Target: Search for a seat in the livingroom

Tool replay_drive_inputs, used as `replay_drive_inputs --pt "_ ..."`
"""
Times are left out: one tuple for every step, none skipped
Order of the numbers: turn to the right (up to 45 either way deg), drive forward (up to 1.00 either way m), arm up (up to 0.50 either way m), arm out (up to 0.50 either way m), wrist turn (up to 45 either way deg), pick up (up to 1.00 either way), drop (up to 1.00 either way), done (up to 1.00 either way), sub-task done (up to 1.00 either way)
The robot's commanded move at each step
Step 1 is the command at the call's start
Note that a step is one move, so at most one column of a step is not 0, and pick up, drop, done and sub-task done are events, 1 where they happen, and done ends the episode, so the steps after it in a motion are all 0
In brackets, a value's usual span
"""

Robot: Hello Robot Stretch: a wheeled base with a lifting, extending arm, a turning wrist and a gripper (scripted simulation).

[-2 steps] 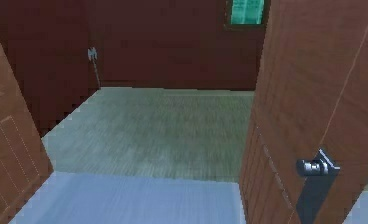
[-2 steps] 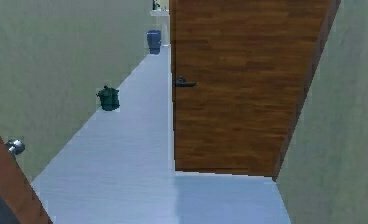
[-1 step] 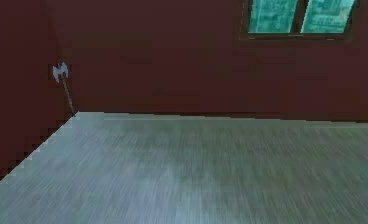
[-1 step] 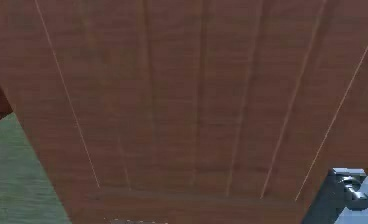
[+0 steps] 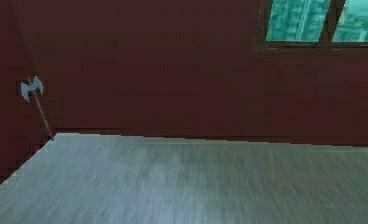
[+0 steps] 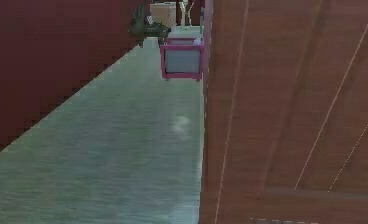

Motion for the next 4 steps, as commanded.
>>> replay_drive_inputs --pt "45.0 0.0 0.0 0.0 0.0 0.0 0.0 0.0 0.0" --pt "0.0 0.55 0.0 0.0 0.0 0.0 0.0 0.0 0.0" --pt "36.0 0.0 0.0 0.0 0.0 0.0 0.0 0.0 0.0" --pt "3.0 0.0 0.0 0.0 0.0 0.0 0.0 0.0 0.0"
